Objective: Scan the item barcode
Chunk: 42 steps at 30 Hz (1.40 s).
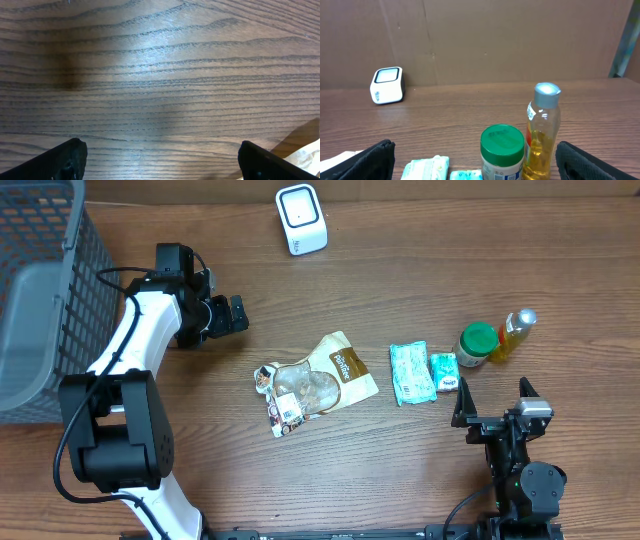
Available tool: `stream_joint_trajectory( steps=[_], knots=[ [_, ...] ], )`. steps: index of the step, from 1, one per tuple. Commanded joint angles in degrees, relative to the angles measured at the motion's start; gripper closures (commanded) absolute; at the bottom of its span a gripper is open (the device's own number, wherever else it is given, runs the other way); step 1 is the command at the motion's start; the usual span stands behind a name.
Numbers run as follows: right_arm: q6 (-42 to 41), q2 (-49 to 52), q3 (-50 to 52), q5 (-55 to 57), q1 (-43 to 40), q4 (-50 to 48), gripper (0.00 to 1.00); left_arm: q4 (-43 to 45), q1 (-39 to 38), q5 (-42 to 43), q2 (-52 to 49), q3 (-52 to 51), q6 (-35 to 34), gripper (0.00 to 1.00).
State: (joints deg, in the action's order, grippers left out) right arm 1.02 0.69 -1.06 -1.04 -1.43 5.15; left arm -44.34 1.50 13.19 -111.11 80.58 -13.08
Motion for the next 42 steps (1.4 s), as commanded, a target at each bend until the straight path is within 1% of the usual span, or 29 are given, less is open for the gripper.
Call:
stream_joint_trajectory(
  steps=[1,18,29,35,42],
  knots=[
    [-0.6,-0.5,0.6,0.6,-0.2,-0.3,0.0,0.0,0.0,-0.3,-0.4,0.6,1.1,0.0],
    [-0.6,-0.5,0.6,0.5,-0.2,-0.3,0.0,0.0,0.0,-0.7,-0.8,0.6,1.1,0.0],
    [-0.6,-0.5,0.6,0.6,-0.2,-0.3,0.0,0.0,-3.0,-1.5,-0.3,0.6,1.1,0.01],
    [-0.6,-0.5,0.6,0.6,-0.2,-0.3,0.0,0.0,-6.1,-1.6,3.2,0.6,1.1,0.0],
    [-0.6,-0.5,0.6,0.5,-0.2,-0.3,0.0,0.0,-7.6,-1.6,13.7,0.6,1.1,0.01]
  ],
)
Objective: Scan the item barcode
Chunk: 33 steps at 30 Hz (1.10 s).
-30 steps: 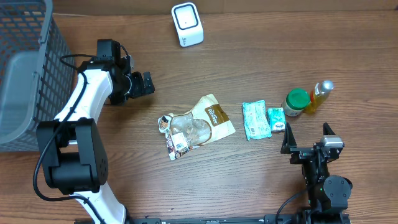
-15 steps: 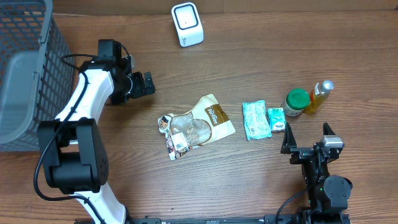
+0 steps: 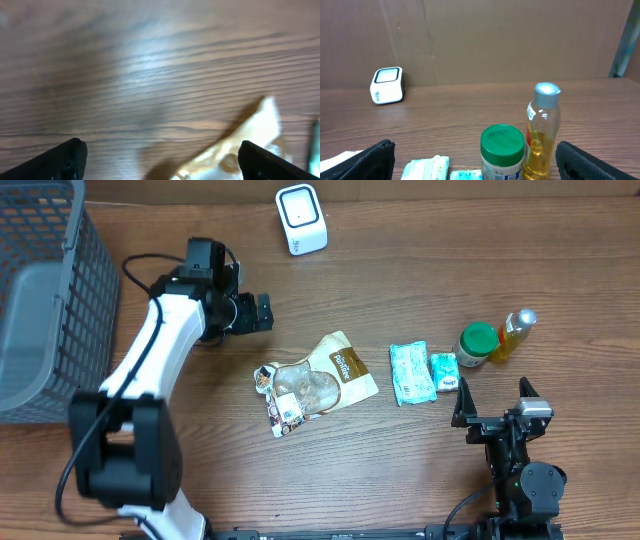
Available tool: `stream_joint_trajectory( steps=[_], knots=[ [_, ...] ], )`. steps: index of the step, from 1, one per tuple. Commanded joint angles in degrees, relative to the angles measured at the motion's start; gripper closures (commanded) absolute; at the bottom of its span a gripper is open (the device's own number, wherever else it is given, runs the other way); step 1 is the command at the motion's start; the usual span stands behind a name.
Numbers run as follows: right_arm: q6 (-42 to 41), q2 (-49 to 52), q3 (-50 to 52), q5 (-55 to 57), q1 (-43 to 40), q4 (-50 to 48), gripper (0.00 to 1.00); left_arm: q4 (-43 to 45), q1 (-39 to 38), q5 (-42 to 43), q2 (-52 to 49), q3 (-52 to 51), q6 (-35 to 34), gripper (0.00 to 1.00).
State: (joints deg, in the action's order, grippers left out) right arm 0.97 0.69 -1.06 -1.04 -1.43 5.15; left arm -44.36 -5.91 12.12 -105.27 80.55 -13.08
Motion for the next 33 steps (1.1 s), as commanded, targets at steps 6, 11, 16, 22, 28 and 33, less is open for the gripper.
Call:
stream_joint_trajectory(
  steps=[6,11,16,22,28,33],
  knots=[
    [-0.6,-0.5,0.6,0.5,-0.2,-0.3,0.0,0.0,-0.1,-0.5,17.5,0.6,1.1,0.01],
    [-0.6,-0.5,0.6,0.5,-0.2,-0.3,0.0,0.0,-0.1,-0.5,24.5,0.6,1.1,0.0],
    [-0.6,-0.5,0.6,0.5,-0.2,-0.3,0.0,0.0,-0.1,-0.5,30.4,0.6,1.1,0.0],
    [-0.6,-0.5,0.6,0.5,-0.2,-0.3,0.0,0.0,-0.1,-0.5,33.9,0.5,1.1,0.0],
    [-0.6,-0.5,0.6,0.5,-0.2,-0.3,0.0,-0.5,-0.1,-0.5,35.2,0.5,1.1,0.0],
    [-0.6,-0.5,0.6,0.5,-0.2,-0.3,0.0,-1.1,-0.1,-0.5,36.8,-0.7,1.1,0.01]
  ],
)
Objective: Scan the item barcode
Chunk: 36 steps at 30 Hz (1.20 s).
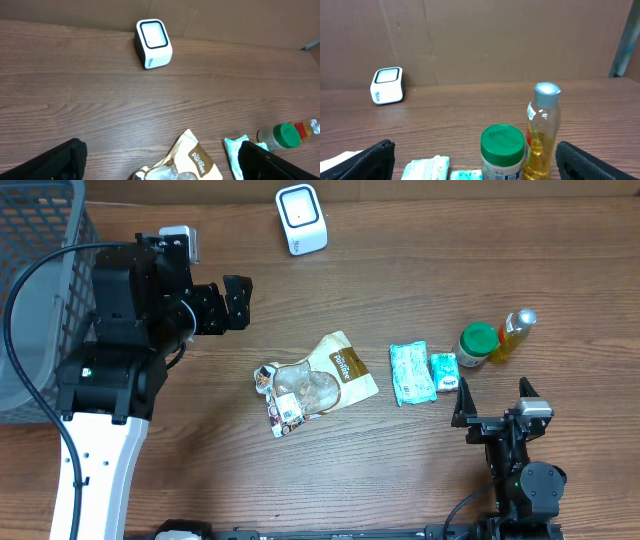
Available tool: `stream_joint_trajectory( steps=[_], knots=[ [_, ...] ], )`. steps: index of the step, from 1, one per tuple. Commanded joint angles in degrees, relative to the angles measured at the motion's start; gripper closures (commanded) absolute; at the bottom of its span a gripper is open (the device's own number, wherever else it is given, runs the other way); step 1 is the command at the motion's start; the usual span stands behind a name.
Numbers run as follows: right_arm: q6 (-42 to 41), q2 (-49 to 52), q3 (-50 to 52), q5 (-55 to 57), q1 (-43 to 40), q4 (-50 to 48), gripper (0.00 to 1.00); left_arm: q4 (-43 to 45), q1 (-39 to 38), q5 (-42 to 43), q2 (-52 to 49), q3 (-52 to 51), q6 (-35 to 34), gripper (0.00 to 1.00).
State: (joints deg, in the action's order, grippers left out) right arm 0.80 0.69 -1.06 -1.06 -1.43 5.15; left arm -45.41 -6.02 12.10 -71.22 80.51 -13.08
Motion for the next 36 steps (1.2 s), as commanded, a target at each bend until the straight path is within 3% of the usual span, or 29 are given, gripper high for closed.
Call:
stream_joint_trajectory(
  steps=[1,23,36],
  knots=[
    [-0.4,-0.5,0.6,0.6,-0.2,-0.3,0.0,0.0,0.0,-0.5,3.2,-1.4,1.1,0.0],
    [-0.4,-0.5,0.6,0.6,-0.2,-0.3,0.0,0.3,0.0,-6.7,16.3,-34.2,1.1,0.01],
    [-0.4,-0.5,0.6,0.6,-0.2,-0.3,0.0,28.1,0.0,-6.1,26.5,-49.7,1.1,0.0]
  ],
)
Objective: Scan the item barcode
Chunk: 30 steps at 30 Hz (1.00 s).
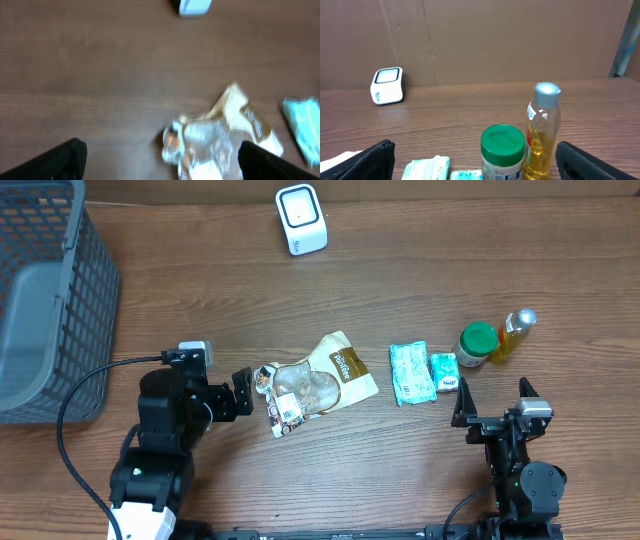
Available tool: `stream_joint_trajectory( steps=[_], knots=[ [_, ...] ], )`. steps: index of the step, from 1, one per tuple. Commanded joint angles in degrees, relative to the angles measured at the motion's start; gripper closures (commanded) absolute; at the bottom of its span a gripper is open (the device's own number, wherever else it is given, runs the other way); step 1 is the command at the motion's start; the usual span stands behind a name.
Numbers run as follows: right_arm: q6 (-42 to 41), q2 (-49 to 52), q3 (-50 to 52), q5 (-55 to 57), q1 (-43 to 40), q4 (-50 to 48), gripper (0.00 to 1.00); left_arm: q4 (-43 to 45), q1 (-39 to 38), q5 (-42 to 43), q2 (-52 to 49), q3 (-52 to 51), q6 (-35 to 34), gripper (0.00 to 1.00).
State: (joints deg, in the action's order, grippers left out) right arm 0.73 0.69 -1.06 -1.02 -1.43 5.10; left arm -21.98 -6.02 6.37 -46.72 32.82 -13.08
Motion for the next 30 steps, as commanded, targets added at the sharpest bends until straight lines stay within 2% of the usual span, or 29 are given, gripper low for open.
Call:
stream_joint_trajectory(
  steps=[1,9,15,21,30],
  knots=[
    [-0.3,-0.5,0.6,0.5,-0.2,-0.3,0.0,6.8,0.0,-0.4,2.5,-2.4,1.2,0.0],
    [-0.3,-0.5,0.6,0.5,-0.2,-0.3,0.0,23.0,0.0,-0.3,6.1,-5.6,3.0,0.0],
    [-0.3,-0.5,0.6,0.5,-0.2,-0.3,0.0,35.3,0.0,-0.1,10.2,-12.3,5.9,0.0],
    [-0.3,-0.5,0.6,0.5,-0.2,-0.3,0.0,42.1,0.0,-0.5,14.5,-18.8,7.2,0.0],
    [-0.3,-0.5,0.6,0.5,-0.2,-0.3,0.0,44.9,0.0,-2.6,23.4,-27.0,8.9,0.01]
  ],
)
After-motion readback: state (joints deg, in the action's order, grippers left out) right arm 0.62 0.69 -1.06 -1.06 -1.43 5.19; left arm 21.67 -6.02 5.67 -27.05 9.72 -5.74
